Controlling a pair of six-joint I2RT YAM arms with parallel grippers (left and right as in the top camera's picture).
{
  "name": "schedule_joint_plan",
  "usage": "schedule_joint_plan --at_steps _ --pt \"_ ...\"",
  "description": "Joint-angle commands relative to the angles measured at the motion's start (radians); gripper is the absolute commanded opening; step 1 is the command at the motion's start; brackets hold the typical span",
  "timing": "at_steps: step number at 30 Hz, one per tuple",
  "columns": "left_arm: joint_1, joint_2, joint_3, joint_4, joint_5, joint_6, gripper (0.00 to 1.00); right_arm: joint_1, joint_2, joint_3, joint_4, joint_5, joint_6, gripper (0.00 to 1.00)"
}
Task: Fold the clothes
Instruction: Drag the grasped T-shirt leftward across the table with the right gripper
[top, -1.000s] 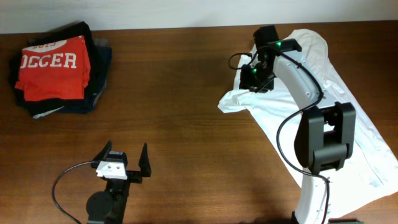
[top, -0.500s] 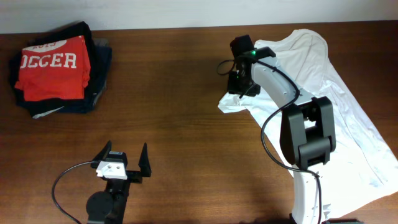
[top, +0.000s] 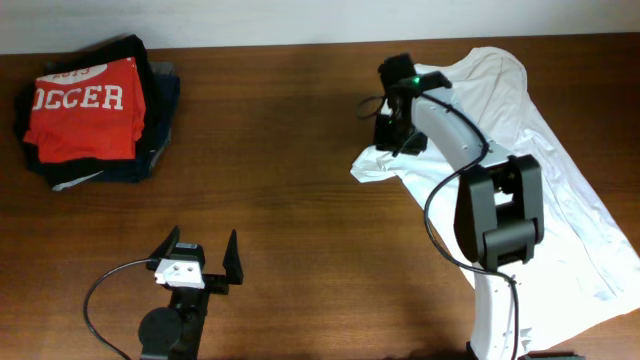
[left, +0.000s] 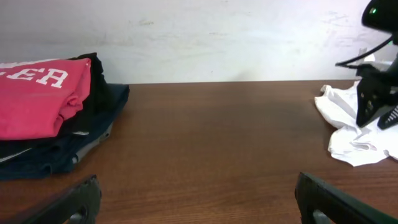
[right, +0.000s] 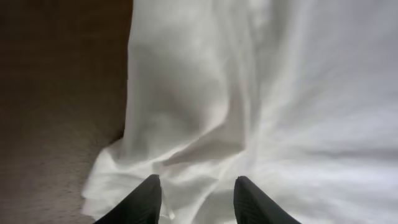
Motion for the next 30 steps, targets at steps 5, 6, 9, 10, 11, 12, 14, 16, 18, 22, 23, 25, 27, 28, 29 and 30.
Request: schedule_joint_plan --at_steps 5,6,9,10,11,12,14,16,18,22,23,25,27,28,29,30 --pt "0.000 -0.004 -0.006 -0.001 0.003 0.019 0.99 0.076 -0.004 0.012 0.000 0.038 -0.116 0.33" --pt "0.000 -0.004 -0.006 -0.001 0.003 0.019 0.99 0.084 -0.004 0.008 -0.008 0.081 -0.116 0.34" --pt "0.000 -0.004 -0.006 -0.001 0.003 0.019 0.99 0.087 -0.002 -0.052 0.028 0.138 -0.132 0.38" --pt "0.000 -0.004 -0.006 -0.001 0.003 0.019 0.99 0.087 -0.002 -0.064 0.042 0.138 -0.132 0.39" --pt "0.000 -0.004 -0.006 -0.001 0.003 0.019 0.99 0.087 -0.002 -0.069 0.048 0.138 -0.132 0.39" --pt "0.000 -0.004 -0.006 -0.001 0.003 0.019 0.99 0.087 -0.002 -0.077 0.056 0.138 -0.132 0.39" --pt "0.000 -0.004 -0.006 -0.001 0.003 0.019 0.99 0.088 -0.002 -0.090 0.083 0.132 -0.135 0.39" --pt "0.000 -0.004 -0.006 -0.001 0.003 0.019 0.99 0.088 -0.002 -0.090 0.080 0.131 -0.142 0.39" --pt "0.000 -0.004 -0.006 -0.001 0.003 0.019 0.99 0.088 0.002 -0.100 0.074 0.134 -0.173 0.39" --pt "0.000 -0.004 -0.006 -0.001 0.003 0.019 0.99 0.088 0.003 -0.108 0.083 0.134 -0.177 0.22" --pt "0.000 -0.004 -0.006 -0.001 0.003 0.019 0.99 0.088 0.003 -0.108 0.080 0.134 -0.176 0.18" --pt "0.000 -0.004 -0.006 -0.001 0.003 0.019 0.99 0.088 0.003 -0.108 0.079 0.134 -0.176 0.13" --pt "0.000 -0.004 -0.006 -0.001 0.003 0.019 0.99 0.088 0.003 -0.108 0.080 0.134 -0.176 0.04" --pt "0.000 -0.004 -0.006 -0.001 0.003 0.019 0.99 0.088 0.003 -0.108 0.076 0.134 -0.176 0.04" --pt "0.000 -0.004 -0.006 -0.001 0.003 0.019 0.99 0.088 0.003 -0.108 0.072 0.134 -0.176 0.04" --pt "0.000 -0.004 -0.006 -0.001 0.003 0.019 0.99 0.087 0.003 -0.108 0.069 0.134 -0.177 0.04"
